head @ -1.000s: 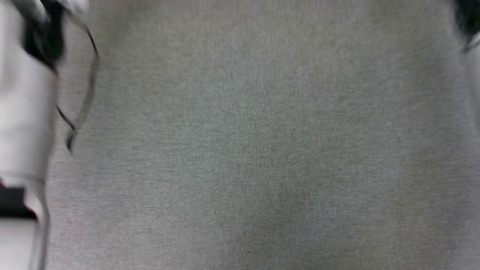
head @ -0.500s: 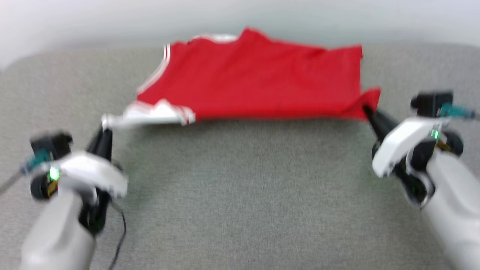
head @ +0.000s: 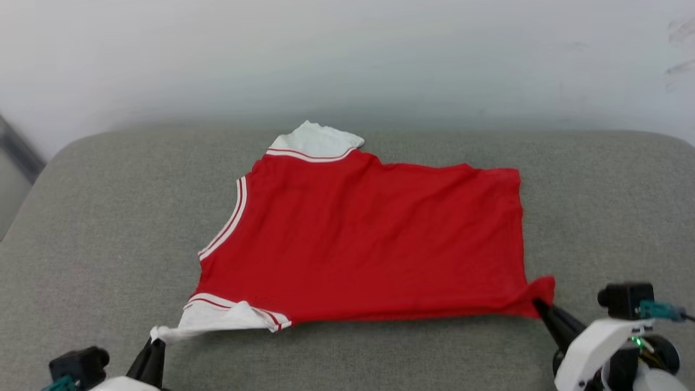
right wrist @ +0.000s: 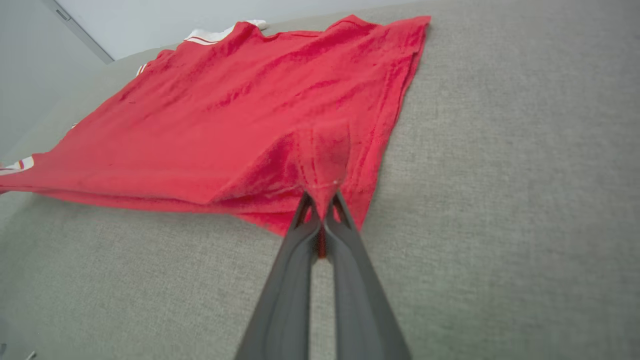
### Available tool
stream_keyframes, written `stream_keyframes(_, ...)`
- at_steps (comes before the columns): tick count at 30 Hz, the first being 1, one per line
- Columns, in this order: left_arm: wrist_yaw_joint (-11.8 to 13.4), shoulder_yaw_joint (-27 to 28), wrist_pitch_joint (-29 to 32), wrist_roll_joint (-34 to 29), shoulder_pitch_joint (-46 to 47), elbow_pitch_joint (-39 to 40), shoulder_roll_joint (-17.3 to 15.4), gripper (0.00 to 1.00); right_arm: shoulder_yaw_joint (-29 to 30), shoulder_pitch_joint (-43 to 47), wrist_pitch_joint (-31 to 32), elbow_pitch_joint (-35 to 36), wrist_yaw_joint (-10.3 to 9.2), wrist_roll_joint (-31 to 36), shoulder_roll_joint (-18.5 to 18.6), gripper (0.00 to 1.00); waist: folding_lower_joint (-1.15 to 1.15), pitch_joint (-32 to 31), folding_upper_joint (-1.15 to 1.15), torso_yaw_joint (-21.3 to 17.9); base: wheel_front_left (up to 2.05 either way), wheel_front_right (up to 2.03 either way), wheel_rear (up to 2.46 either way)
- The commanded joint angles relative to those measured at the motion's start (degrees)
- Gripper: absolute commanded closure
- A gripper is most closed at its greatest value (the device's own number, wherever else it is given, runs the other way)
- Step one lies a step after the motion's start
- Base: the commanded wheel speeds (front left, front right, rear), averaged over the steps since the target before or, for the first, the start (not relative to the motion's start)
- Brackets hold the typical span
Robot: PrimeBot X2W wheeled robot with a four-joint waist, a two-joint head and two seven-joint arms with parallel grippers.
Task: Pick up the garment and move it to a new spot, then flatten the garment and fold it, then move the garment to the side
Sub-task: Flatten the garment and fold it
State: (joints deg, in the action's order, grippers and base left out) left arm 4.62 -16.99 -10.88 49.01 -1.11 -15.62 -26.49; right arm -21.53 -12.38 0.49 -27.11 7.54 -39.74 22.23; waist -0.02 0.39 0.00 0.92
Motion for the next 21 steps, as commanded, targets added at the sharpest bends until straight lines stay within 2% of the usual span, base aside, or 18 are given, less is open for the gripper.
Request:
stream_keyframes(1, 1.66, 0.69, 1.21, 0.37, -2.81, 3.29, -1.74, 1.00, 1.63, 3.18, 1.14, 1.77, -0.10, 1.10, -0.02, 1.00, 0.02, -0.54, 0.00, 0.27, 0.00, 0.00, 0.00)
stream_keyframes(5, 6.23, 0.94, 6.07, 0.61, -8.48, 13.61, -4.46, 1.00, 5.96, 8.80, 4.23, 7.50, -0.10, 3.66, -0.76, 1.00, 0.02, -0.82, 0.00, 0.28, 0.00, 0.00, 0.00)
stream_keyframes(9, 8.93, 1.35, 9.33, 0.45, -9.12, 20.95, -6.42, 1.00, 10.60, 11.46, 8.01, 12.60, -0.10, 6.43, -2.53, 1.00, 0.02, -0.34, 0.00, 0.18, 0.00, 0.00, 0.00)
stream_keyframes(13, 8.56, 0.76, 10.66, 0.43, -4.45, 22.41, -5.67, 1.00, 13.58, 10.02, 12.51, 14.91, -0.10, 8.90, -5.03, 1.00, 0.02, 1.52, 0.00, -0.20, 0.00, 0.00, 0.00)
stream_keyframes(21, 4.77, 0.54, 9.47, 1.52, 9.26, 13.01, -2.04, 1.00, 15.24, 1.59, 17.50, 13.98, -0.09, 12.24, -7.04, 1.00, 0.02, 8.19, 0.00, -1.81, 0.00, 0.00, 0.00)
